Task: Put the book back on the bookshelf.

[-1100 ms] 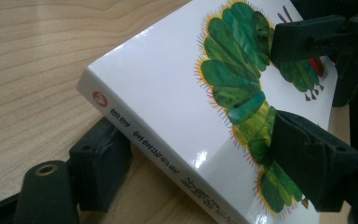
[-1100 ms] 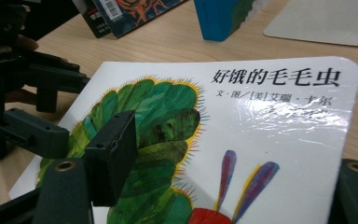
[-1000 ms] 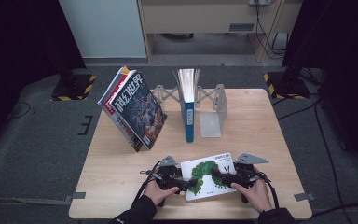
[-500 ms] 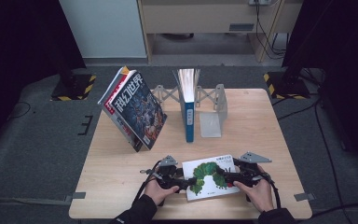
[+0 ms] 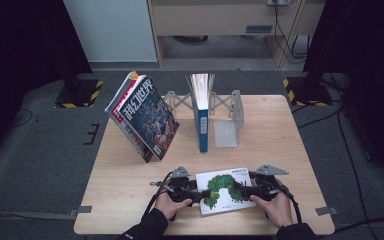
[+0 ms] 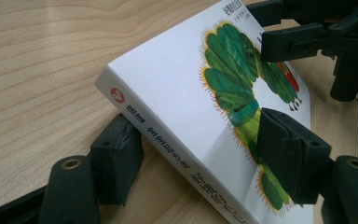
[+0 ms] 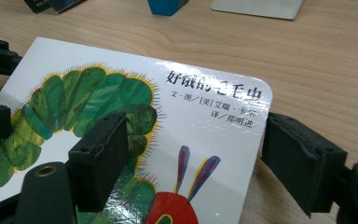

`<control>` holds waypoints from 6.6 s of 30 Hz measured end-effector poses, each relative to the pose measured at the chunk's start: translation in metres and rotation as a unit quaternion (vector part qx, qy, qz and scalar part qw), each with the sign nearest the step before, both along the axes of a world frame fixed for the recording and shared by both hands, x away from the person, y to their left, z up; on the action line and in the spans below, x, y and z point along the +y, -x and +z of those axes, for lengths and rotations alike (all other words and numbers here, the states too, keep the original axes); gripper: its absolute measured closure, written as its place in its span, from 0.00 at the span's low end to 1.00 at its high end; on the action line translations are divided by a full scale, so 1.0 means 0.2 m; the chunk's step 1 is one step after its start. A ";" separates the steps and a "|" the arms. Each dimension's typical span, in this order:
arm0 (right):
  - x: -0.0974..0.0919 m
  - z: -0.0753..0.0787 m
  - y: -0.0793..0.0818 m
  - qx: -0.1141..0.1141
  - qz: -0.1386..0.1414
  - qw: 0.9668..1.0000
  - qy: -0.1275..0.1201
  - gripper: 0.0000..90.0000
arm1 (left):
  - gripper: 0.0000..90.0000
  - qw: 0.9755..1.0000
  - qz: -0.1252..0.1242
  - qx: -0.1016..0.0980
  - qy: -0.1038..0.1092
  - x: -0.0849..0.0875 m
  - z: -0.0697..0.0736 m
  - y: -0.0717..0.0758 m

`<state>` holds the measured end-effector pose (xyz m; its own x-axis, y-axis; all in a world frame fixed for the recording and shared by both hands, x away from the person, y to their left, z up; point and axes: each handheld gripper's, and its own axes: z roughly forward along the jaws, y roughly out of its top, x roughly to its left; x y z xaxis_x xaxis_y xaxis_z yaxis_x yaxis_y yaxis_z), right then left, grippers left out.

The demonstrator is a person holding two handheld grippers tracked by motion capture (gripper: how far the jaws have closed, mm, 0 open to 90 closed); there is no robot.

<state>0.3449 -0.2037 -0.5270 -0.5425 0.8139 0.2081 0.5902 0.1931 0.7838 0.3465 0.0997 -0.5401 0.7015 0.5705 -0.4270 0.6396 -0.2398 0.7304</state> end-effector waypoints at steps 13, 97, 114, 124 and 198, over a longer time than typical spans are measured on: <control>0.00 0.00 -0.02 -0.012 0.002 1.000 -0.014 0.32 | 0.35 1.000 -0.008 0.007 0.009 0.01 0.00 0.00; -0.03 0.01 0.00 0.000 0.000 1.000 -0.024 0.32 | 0.72 0.995 0.002 -0.059 0.085 0.00 0.09 0.03; -0.03 -0.01 -0.01 0.004 0.005 1.000 -0.007 0.37 | 0.72 0.995 -0.043 -0.084 0.039 -0.10 0.06 0.09; -0.06 0.00 -0.01 -0.006 -0.001 1.000 -0.017 0.35 | 0.79 0.997 -0.021 -0.055 0.044 -0.08 0.09 0.08; -0.29 -0.06 -0.06 0.009 -0.070 0.990 0.119 0.07 | 0.83 0.968 0.181 -0.174 -0.018 -0.34 0.24 -0.32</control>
<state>0.3567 -0.2621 -0.5388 -0.4182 0.9083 0.0090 0.6374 0.2863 0.7154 0.4099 0.0309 -0.4925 0.5504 0.8161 -0.1762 0.4040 -0.0756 0.9116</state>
